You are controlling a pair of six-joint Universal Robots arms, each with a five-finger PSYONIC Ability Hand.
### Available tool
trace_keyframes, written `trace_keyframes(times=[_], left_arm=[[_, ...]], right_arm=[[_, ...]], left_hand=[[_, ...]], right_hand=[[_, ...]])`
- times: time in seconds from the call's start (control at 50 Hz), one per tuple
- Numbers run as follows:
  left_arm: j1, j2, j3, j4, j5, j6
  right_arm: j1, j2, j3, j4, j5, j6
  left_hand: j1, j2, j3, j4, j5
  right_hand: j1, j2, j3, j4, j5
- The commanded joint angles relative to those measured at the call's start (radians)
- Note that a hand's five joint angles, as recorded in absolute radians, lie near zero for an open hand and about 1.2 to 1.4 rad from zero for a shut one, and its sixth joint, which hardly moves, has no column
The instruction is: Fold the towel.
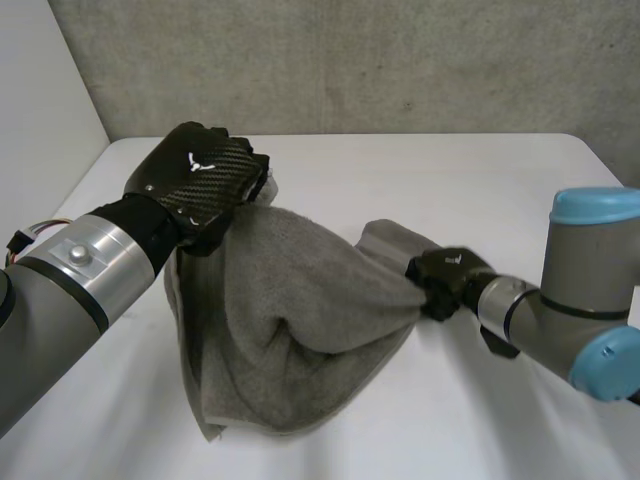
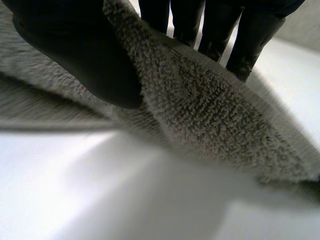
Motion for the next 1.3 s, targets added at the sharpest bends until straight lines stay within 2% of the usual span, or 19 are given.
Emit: trace_keyframes(times=[0.02,0.06,0.18,0.22,0.34,0.38,0.4,0.44,0.5,0.54,0.64,0.76,0.88,0.92,0.94,0.98,1.02,1.14,1.3], left_arm=[[0.042,-0.055,0.038,0.098,-0.001,0.004],[0.046,-0.142,0.152,0.163,-0.022,0.005],[0.046,-0.242,0.423,0.192,-0.099,-0.001],[0.042,-0.283,0.600,0.206,-0.169,-0.027],[0.042,-0.286,0.665,0.200,-0.224,-0.148],[0.036,-0.266,0.574,0.192,-0.222,-0.209],[0.036,-0.266,0.573,0.192,-0.222,-0.209],[0.039,-0.192,0.392,0.190,-0.216,-0.223],[0.041,-0.160,0.288,0.193,-0.216,-0.219],[0.039,-0.106,0.080,0.204,-0.214,-0.205],[0.038,-0.061,-0.187,0.226,-0.190,-0.173],[0.023,-0.074,-0.408,0.256,-0.153,-0.139],[-0.039,-0.118,-0.447,0.247,-0.150,-0.139],[-0.063,-0.118,-0.444,0.243,-0.150,-0.139],[-0.063,-0.118,-0.444,0.243,-0.150,-0.139],[-0.073,-0.098,-0.432,0.235,-0.150,-0.137],[-0.073,-0.072,-0.416,0.230,-0.150,-0.136],[-0.057,0.014,-0.335,0.229,-0.147,-0.137],[-0.030,-0.013,-0.257,0.221,-0.129,-0.134]], right_arm=[[0.004,-0.035,-0.145,-0.063,0.051,-0.011],[0.013,-0.087,-0.243,-0.133,0.058,-0.016],[0.031,-0.160,-0.320,-0.354,0.059,-0.054],[0.034,-0.203,-0.320,-0.536,0.071,-0.088],[0.051,-0.233,-0.291,-0.578,0.067,-0.116],[0.053,-0.239,-0.261,-0.496,0.053,-0.128],[0.053,-0.239,-0.260,-0.495,0.053,-0.128],[0.053,-0.240,-0.241,-0.337,0.036,-0.146],[0.053,-0.237,-0.230,-0.230,0.022,-0.171],[0.047,-0.229,-0.198,-0.019,0.013,-0.250],[0.039,-0.229,-0.077,0.184,0.007,-0.393],[0.045,-0.210,0.087,0.137,-0.022,-0.430],[0.053,-0.182,0.151,0.074,-0.024,-0.430],[0.053,-0.180,0.175,0.055,-0.022,-0.427],[0.053,-0.180,0.175,0.055,-0.022,-0.427],[0.053,-0.182,0.189,0.042,-0.024,-0.412],[0.051,-0.182,0.197,0.034,-0.024,-0.398],[0.042,-0.182,0.230,-0.009,-0.025,-0.356],[0.040,-0.180,0.252,-0.034,-0.019,-0.356]], left_hand=[[0.230,0.184,0.181,0.180,0.199],[0.230,0.184,0.181,0.180,0.199],[0.230,0.184,0.181,0.180,0.199],[0.230,0.184,0.181,0.180,0.199],[0.230,0.184,0.181,0.180,0.199],[0.230,0.184,0.181,0.180,0.199],[0.230,0.184,0.181,0.180,0.199],[0.230,0.184,0.181,0.180,0.199],[0.230,0.184,0.181,0.180,0.199],[0.230,0.184,0.181,0.180,0.199],[0.230,0.184,0.181,0.180,0.199],[0.230,0.184,0.181,0.180,0.199],[0.172,0.126,0.123,0.121,0.141],[-0.178,-0.225,-0.228,-0.229,-0.209],[-0.180,-0.227,-0.230,-0.231,-0.211],[-0.470,-0.516,-0.519,-0.521,-0.501],[-0.532,-0.578,-0.581,-0.583,-0.563],[-0.609,-0.655,-0.658,-0.659,-0.640],[-0.603,-0.650,-0.653,-0.654,-0.634]], right_hand=[[0.044,0.217,0.220,0.218,0.256],[0.044,0.217,0.220,0.218,0.256],[0.044,0.217,0.220,0.218,0.256],[0.044,0.217,0.220,0.218,0.256],[0.044,0.217,0.220,0.218,0.256],[0.044,0.217,0.220,0.218,0.256],[0.044,0.217,0.220,0.218,0.256],[0.044,0.217,0.220,0.218,0.256],[0.044,0.217,0.220,0.218,0.256],[0.044,0.217,0.220,0.218,0.256],[0.044,0.217,0.220,0.218,0.256],[0.044,0.217,0.220,0.218,0.256],[0.044,0.217,0.220,0.218,0.256],[0.044,0.217,0.220,0.218,0.256],[0.044,0.217,0.220,0.218,0.256],[0.044,0.217,0.220,0.218,0.256],[0.044,0.217,0.220,0.218,0.256],[0.044,0.217,0.220,0.218,0.256],[0.044,0.217,0.220,0.218,0.256]])
